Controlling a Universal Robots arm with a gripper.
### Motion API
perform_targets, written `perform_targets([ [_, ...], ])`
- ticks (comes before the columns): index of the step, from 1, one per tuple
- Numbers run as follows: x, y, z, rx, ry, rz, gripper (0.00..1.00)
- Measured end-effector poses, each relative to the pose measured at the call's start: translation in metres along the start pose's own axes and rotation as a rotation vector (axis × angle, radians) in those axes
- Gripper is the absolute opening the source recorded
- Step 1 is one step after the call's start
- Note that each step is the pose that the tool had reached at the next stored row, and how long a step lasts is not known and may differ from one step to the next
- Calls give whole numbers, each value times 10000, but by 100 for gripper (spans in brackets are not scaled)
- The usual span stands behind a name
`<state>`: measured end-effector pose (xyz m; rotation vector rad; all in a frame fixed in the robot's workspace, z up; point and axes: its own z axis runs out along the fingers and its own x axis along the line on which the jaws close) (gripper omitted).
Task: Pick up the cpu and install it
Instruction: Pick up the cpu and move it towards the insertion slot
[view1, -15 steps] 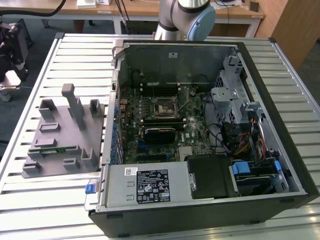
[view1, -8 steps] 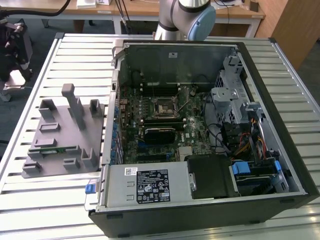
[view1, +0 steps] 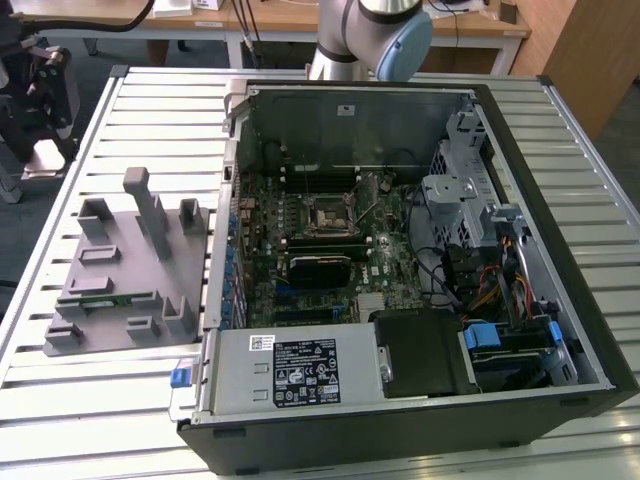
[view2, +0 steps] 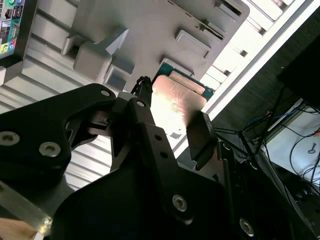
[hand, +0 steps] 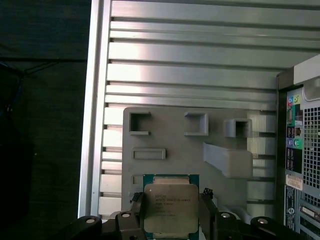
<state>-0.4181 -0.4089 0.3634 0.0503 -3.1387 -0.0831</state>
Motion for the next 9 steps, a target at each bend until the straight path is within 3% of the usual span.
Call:
perform_targets([
  [4, -39, 0, -21, 1, 4, 1, 53],
  [9, -43, 4, -103, 0, 0, 0, 53],
])
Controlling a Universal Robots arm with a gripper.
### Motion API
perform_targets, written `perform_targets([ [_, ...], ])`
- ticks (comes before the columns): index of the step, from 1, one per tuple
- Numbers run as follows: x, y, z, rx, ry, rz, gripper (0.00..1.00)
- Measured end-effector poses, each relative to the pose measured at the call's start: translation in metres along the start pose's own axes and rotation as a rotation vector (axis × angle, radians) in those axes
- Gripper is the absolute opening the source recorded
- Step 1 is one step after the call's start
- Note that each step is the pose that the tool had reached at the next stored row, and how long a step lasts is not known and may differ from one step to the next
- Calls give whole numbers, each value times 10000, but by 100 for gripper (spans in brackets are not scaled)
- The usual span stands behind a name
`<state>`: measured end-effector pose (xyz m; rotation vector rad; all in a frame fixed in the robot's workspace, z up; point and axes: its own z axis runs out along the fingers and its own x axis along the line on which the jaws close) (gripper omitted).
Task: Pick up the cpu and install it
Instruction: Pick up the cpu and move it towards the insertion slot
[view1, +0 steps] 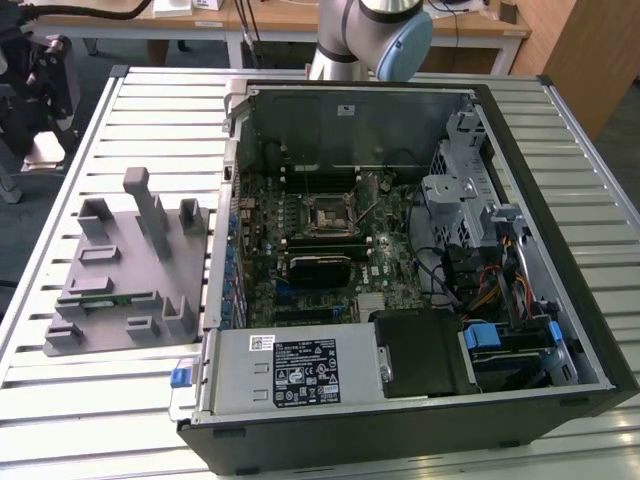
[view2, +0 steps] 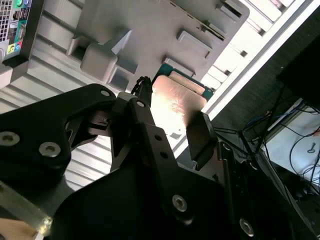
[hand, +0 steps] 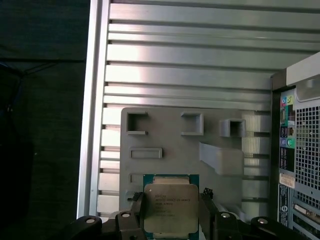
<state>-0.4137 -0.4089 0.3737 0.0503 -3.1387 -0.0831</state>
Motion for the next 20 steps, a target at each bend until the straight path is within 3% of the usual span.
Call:
perform_targets([
  [5, -9, 3, -78, -4, 0, -1, 53],
  [11, -54, 4, -108, -14, 0, 0, 53],
  [20, -196, 0, -119, -48, -2, 0, 53],
])
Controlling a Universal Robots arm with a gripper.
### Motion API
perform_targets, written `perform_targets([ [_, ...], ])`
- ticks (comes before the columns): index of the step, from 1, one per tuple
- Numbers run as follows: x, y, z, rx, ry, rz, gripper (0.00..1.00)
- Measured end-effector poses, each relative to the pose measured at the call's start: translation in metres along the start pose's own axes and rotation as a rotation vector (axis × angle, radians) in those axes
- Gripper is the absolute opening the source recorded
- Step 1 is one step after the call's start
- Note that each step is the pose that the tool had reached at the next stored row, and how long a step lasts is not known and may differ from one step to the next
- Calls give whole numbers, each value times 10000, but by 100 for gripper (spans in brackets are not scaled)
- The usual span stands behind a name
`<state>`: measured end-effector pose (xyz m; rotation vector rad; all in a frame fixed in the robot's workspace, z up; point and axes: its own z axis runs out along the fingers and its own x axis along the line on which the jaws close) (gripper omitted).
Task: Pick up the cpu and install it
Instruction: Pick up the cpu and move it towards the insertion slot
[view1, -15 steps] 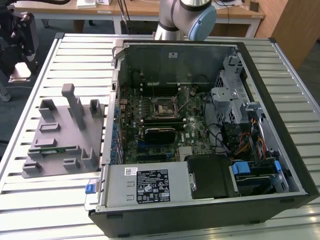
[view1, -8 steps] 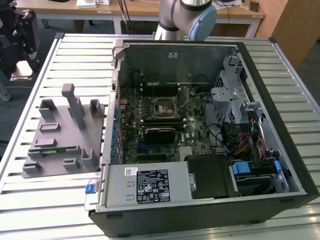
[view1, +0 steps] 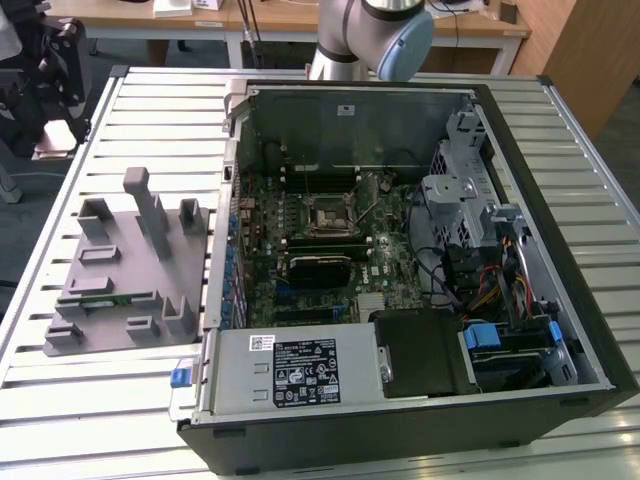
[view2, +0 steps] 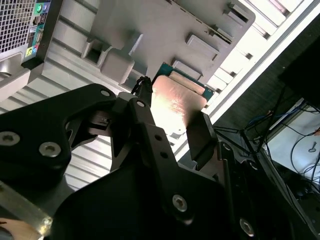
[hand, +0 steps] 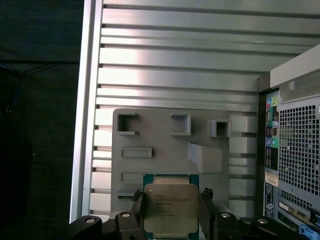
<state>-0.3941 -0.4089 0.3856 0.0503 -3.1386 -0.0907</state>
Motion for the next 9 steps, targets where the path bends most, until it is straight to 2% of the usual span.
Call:
perform_targets([
  [9, -215, -7, -3, -45, -1, 0, 53],
])
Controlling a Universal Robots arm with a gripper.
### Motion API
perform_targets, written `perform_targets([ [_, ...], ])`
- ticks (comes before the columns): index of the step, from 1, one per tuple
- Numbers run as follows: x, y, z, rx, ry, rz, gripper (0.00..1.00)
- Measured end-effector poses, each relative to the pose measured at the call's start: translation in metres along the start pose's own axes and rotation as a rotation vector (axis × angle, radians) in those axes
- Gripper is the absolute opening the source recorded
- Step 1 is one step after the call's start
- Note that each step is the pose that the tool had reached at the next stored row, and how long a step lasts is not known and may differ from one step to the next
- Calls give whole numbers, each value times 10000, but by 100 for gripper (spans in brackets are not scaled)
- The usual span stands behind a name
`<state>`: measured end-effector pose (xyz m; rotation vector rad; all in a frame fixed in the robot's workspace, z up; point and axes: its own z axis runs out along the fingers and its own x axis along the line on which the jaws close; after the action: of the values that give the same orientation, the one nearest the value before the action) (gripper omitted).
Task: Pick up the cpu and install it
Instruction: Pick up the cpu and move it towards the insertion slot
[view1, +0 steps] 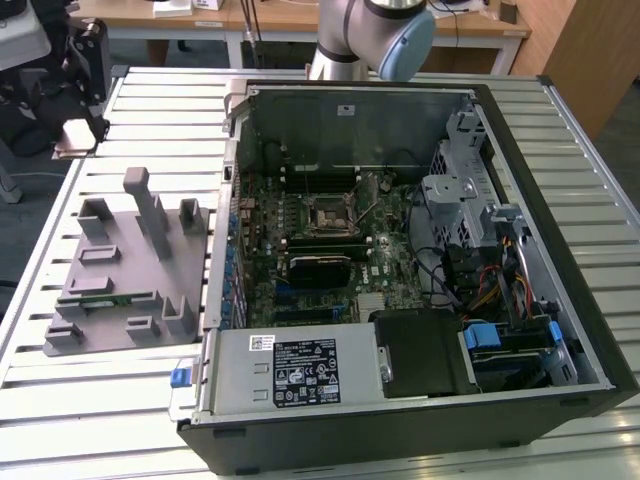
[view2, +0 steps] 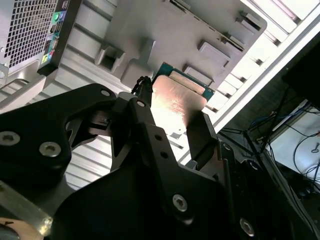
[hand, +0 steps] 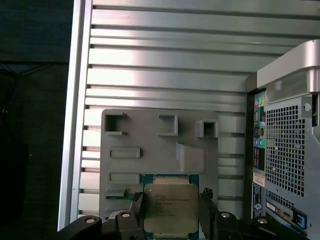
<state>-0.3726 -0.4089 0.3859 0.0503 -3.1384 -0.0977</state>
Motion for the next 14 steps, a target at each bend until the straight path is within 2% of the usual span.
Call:
perform_targets([
  [14, -340, -11, -1, -107, -3, 0, 53],
])
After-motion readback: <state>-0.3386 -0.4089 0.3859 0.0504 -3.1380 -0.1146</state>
